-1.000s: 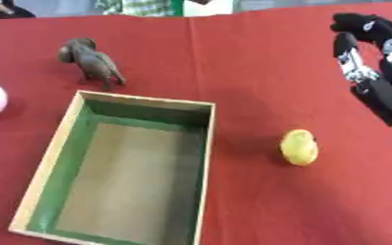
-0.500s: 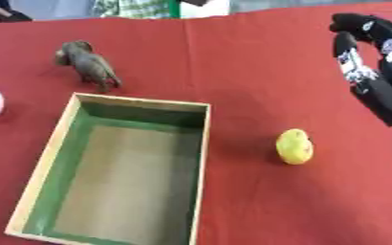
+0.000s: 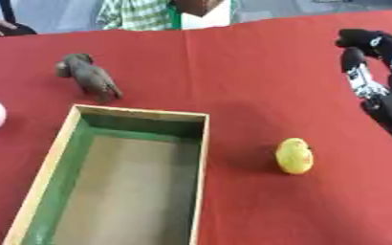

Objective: Pick up objects on the table and place them in the box.

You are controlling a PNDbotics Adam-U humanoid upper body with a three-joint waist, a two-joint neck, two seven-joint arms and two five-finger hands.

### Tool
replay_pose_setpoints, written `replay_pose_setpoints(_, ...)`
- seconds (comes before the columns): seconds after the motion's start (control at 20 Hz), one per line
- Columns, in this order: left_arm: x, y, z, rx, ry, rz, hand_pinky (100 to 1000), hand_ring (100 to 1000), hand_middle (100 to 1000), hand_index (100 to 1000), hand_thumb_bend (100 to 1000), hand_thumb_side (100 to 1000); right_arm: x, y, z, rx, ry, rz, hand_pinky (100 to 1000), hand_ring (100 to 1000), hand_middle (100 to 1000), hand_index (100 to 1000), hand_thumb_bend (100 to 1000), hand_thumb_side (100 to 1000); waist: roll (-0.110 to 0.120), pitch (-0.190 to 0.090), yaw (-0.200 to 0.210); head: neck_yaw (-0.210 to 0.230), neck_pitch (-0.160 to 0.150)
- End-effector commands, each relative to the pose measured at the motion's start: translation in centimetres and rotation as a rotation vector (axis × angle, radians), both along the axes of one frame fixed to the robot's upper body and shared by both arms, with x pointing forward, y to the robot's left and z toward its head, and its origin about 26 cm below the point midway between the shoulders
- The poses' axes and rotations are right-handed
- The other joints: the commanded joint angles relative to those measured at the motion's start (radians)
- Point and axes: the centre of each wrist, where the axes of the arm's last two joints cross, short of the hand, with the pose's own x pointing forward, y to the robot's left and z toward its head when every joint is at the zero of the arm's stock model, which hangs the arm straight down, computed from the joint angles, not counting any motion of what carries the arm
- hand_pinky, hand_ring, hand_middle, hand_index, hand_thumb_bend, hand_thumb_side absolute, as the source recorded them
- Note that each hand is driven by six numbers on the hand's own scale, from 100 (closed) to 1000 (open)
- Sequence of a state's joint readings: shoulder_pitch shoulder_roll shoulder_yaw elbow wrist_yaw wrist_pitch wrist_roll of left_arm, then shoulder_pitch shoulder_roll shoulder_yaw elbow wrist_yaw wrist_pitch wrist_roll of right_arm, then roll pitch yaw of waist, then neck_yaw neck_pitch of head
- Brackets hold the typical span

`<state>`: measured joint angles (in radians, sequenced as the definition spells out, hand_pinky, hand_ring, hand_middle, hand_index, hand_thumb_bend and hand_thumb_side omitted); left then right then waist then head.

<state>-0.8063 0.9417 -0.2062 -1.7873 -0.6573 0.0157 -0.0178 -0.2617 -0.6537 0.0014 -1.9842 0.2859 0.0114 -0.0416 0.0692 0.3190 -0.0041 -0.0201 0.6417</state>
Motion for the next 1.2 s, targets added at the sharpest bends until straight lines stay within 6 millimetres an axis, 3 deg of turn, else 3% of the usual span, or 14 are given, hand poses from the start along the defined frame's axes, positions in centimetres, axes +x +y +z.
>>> replay_pose_setpoints(0.05,1.2,0.2,0.4,0.072,0.026,0.036,706,834,869,992,368,776,-0.2,0.2,0.8,-0.002,-0.023,0.022,884,845,761,893,100,1000,-0.004,-0.023,0.001,-0.004,-0.004)
replay_pose_setpoints(0.3,3.7,0.1,-0.1,0.156,0.103,0.080,728,859,889,1000,438,788,-0.1,0.5,0.8,0.015,-0.023,0.042,884,845,760,893,100,1000,-0.011,-0.026,-0.007,-0.002,0.001)
replay_pose_setpoints(0.8,8.1,-0.2,-1.4,0.317,0.272,0.155,729,864,907,1000,442,714,0.2,1.3,0.7,0.085,-0.023,0.079,891,845,755,895,100,1000,-0.025,-0.031,-0.009,-0.020,0.009)
replay_pose_setpoints(1.2,9.0,-0.3,-1.4,0.409,0.376,0.200,726,869,915,1000,474,666,0.2,1.4,0.3,0.124,-0.012,0.080,894,844,753,896,100,1000,-0.034,-0.029,-0.008,0.010,0.021)
